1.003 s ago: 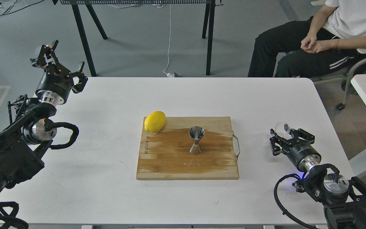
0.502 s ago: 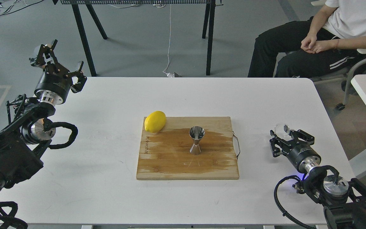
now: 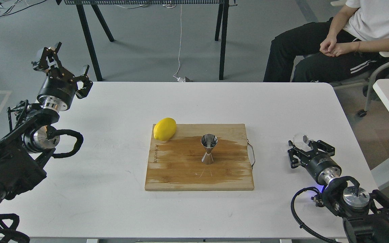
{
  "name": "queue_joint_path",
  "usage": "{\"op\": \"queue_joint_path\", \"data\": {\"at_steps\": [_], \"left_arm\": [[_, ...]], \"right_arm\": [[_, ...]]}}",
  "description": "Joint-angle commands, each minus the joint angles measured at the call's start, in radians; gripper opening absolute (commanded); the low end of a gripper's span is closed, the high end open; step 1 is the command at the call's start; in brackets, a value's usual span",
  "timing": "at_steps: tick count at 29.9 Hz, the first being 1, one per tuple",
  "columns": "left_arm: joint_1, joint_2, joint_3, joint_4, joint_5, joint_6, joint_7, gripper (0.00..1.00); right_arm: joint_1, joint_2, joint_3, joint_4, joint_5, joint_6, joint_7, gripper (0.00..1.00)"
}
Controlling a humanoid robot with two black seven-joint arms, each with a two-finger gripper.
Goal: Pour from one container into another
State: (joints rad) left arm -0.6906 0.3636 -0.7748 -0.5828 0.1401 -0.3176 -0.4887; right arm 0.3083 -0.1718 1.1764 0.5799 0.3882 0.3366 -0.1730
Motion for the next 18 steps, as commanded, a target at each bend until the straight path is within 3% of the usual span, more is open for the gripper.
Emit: {"op": "queue_joint_path", "data": {"at_steps": [1,5,10,15,16,18], "left_arm": [[0.0,0.003,0.0,0.0,0.001,0.0,0.0,1.0],[0.0,0.003,-0.001,0.0,0.0,0.0,0.0,1.0],[-0.001,0.003,-0.001,0.0,0.0,0.0,0.0,1.0],[-0.003,0.003,-0.001,0.0,0.001,0.0,0.0,1.0],[-0.003,0.003,-0.001,0.0,0.0,0.0,0.0,1.0],[-0.003,0.003,-0.001,0.0,0.001,0.0,0.0,1.0]], "right_arm": [[0.0,0.0,0.003,0.005,0.0,0.001,0.0,0.33],[0.005,0.0,0.005,0.002,0.0,-0.002,0.0,0.53],[0.005,0.0,0.008,0.002,0.0,-0.002,0.0,0.6],[0.006,0.0,0.014,0.002,0.0,-0.002,0.001,0.85],[0.006,0.0,0.014,0.002,0.0,-0.002,0.001,0.97],[0.006,0.0,0.014,0.002,0.0,-0.002,0.001,0.99]]}}
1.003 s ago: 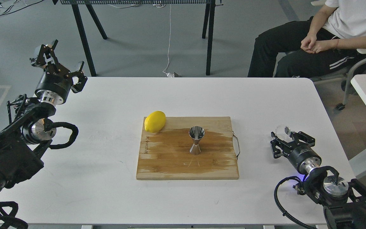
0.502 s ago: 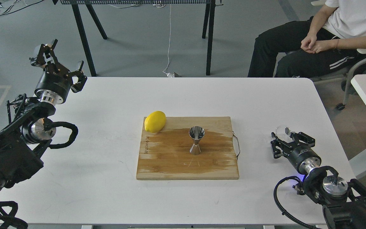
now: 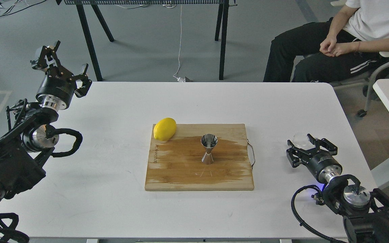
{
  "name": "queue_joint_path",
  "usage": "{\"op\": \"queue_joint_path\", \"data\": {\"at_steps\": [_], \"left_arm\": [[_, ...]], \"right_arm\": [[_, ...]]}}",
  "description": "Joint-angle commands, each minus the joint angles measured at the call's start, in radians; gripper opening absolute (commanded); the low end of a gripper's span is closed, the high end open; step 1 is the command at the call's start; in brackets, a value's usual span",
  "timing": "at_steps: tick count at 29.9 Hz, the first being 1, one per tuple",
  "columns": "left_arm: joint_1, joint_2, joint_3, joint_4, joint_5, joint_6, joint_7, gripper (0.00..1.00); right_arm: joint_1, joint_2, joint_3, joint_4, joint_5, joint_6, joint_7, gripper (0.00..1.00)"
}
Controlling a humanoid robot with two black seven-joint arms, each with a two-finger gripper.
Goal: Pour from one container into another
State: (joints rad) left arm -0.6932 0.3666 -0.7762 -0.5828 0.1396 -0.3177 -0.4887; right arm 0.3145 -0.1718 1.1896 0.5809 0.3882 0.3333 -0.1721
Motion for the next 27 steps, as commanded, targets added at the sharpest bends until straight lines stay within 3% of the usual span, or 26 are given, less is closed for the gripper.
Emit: {"op": "queue_joint_path", "data": {"at_steps": [1,7,12,21,25,27], "left_arm": [[0.0,0.0,0.002,0.0,0.0,0.0,0.0,1.0],[0.0,0.002,0.002,0.0,0.0,-0.001,0.0,1.0],[0.0,0.003,0.002,0.0,0.0,-0.001,0.0,1.0],[-0.006,0.008,-0.003,0.0,0.0,-0.001,0.0,1.0],[-0.006,0.014,-0.003,0.0,-0.003,-0.006,0.0,1.0],[-0.006,0.014,-0.006,0.0,-0.023,-0.011,0.0,1.0]], "right_arm": [[0.0,0.0,0.001,0.002,0.0,0.001,0.0,0.99],[0.012,-0.002,-0.002,0.02,0.0,0.009,0.002,0.99],[0.06,-0.012,-0.015,0.063,-0.009,0.094,0.002,0.99],[0.259,-0.077,-0.016,0.088,-0.121,0.154,0.025,1.0],[0.327,-0.106,-0.016,0.088,-0.218,0.155,0.091,1.0],[0.357,-0.121,-0.016,0.086,-0.291,0.155,0.178,1.0]]}}
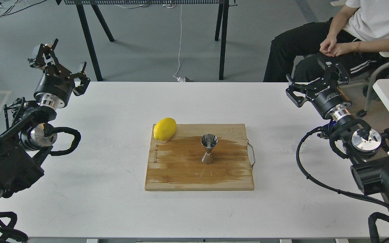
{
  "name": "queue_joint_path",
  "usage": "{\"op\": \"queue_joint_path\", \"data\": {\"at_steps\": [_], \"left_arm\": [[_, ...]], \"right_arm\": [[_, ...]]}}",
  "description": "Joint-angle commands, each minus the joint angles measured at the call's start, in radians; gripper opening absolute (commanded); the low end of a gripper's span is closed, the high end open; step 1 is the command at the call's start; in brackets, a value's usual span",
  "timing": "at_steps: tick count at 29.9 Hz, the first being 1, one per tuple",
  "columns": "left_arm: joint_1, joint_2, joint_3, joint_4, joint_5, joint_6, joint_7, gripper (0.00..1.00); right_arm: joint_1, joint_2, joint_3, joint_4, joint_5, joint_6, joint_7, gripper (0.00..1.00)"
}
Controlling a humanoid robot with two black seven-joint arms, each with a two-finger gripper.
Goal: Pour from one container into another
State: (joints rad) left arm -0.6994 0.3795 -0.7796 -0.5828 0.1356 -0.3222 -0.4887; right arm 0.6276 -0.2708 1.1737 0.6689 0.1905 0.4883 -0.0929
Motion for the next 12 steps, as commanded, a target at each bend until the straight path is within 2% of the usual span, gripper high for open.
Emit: {"op": "queue_joint_path", "data": {"at_steps": [1,2,4,12], "left_arm": [[0.0,0.001,-0.004,-0.002,-0.028,-0.009,0.0,1.0],[0.0,0.001,-0.004,-0.003,-0.034,-0.011,0.0,1.0],[-0.002,-0.001,-0.004,-0.011,-0.036,-0.011,0.0,1.0],[-0.025,-0.007,-0.004,-0.014,-0.036,-0.005,0.0,1.0]], "right_arm": [[0.055,-0.028,0.0,-0.002,-0.132,0.0,0.143,1.0],[0.064,-0.037,0.0,-0.006,-0.176,0.0,0.192,1.0],[0.08,-0.048,0.0,-0.011,-0.232,0.0,0.238,1.0],[0.096,-0.05,-0.011,-0.012,-0.253,0.0,0.245,1.0]]}}
